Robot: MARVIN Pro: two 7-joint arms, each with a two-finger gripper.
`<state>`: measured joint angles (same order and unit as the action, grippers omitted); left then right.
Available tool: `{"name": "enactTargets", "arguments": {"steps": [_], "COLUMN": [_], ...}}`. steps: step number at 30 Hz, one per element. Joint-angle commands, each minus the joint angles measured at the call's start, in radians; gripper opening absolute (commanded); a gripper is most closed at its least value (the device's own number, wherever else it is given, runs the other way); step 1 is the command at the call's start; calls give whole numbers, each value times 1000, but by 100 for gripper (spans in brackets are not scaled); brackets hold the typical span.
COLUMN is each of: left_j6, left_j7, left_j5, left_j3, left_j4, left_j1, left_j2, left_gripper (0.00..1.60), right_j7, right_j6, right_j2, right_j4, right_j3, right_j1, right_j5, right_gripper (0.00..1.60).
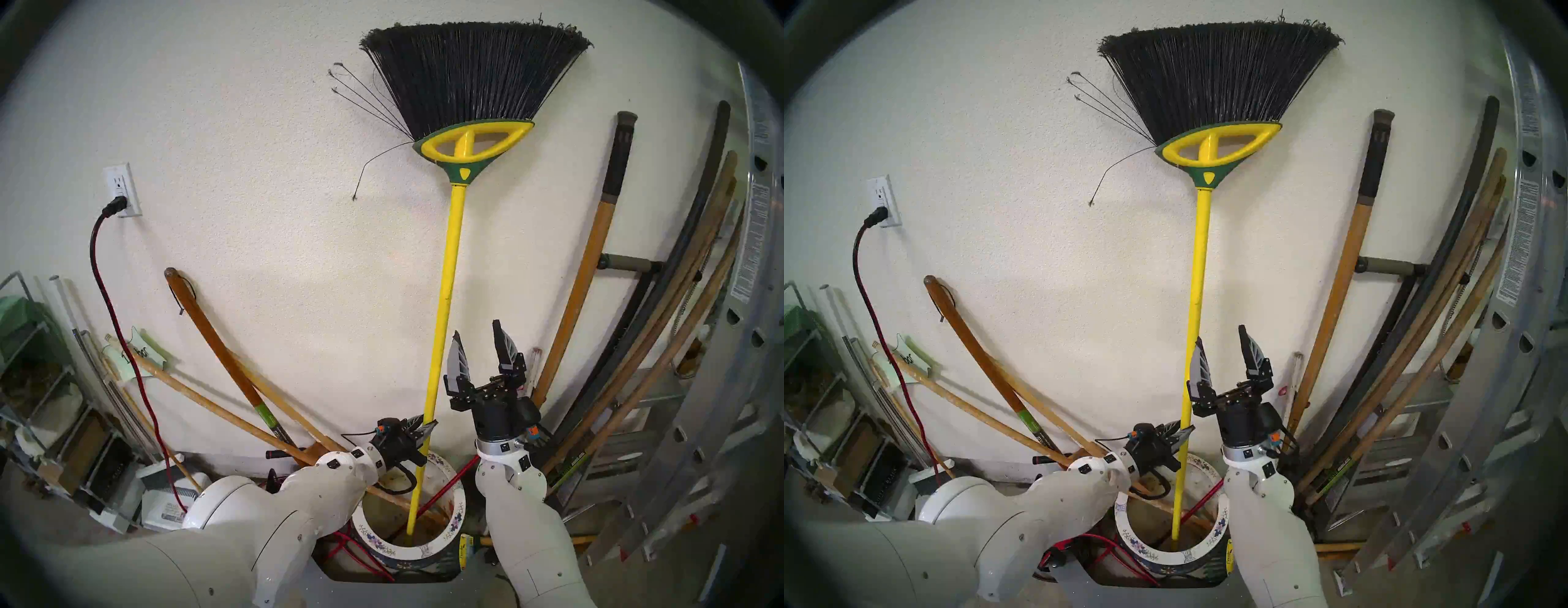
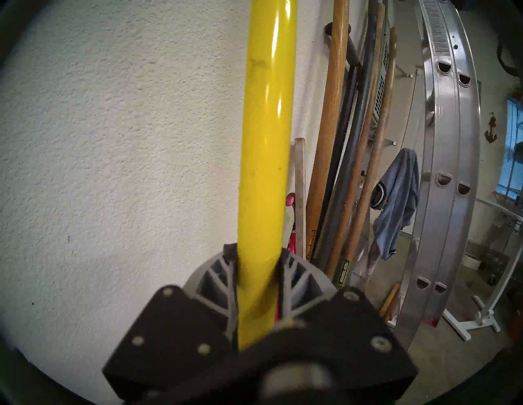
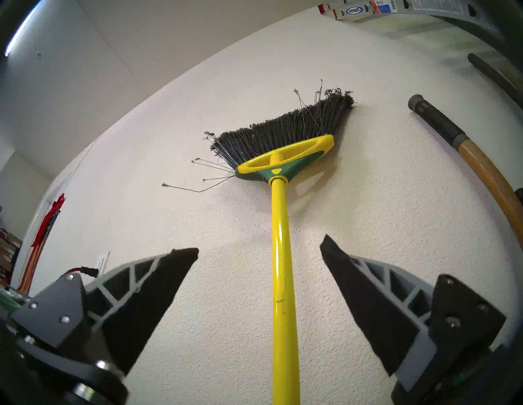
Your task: Take wooden sticks or brooms out of the pot
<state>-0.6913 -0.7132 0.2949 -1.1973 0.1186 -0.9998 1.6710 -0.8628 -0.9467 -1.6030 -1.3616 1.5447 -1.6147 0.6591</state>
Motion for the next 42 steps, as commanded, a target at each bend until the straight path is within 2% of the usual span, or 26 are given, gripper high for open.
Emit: {"name": "enactTargets", "arguments": {"steps": [1,10,25,27,33,37,38,39,41,42], "left_j6": [3,-16,-67,-69,-80,-83,-84,-85,-86,-86], "left_j7": [3,-7,-55,-58,-62,-59,-58,-58,-56,-56], "left_j5": [0,0,0,1,10,16,17,18,21,21], "left_j3": [0,-1,-2,-2,-4,-3,-3,-2,0,0], "left_j4": [-9,-4,1,1,-2,-4,-4,-5,-5,-5], "left_j1": [-21,-25,-35,-36,-41,-43,-44,-45,-46,-46], "left_j2": [-6,-4,3,3,-4,-6,-6,-7,-6,-6], "left_gripper": [0,0,0,0,0,0,0,0,0,0], "right_j7": [-1,5,33,38,40,27,20,19,7,7], "right_j6": [40,87,187,195,244,272,279,284,298,301], "right_j2": [6,23,78,81,101,99,97,95,91,86], "right_j4": [40,126,364,366,407,410,434,421,460,442], "right_j3": [-12,-1,14,17,20,12,7,6,-1,0], "right_j1": [13,76,265,268,352,366,392,380,419,403], "right_j5": [-1,-3,-37,-39,-58,-74,-79,-82,-90,-90], "right_gripper": [160,160,160,160,160,160,160,160,160,160]}}
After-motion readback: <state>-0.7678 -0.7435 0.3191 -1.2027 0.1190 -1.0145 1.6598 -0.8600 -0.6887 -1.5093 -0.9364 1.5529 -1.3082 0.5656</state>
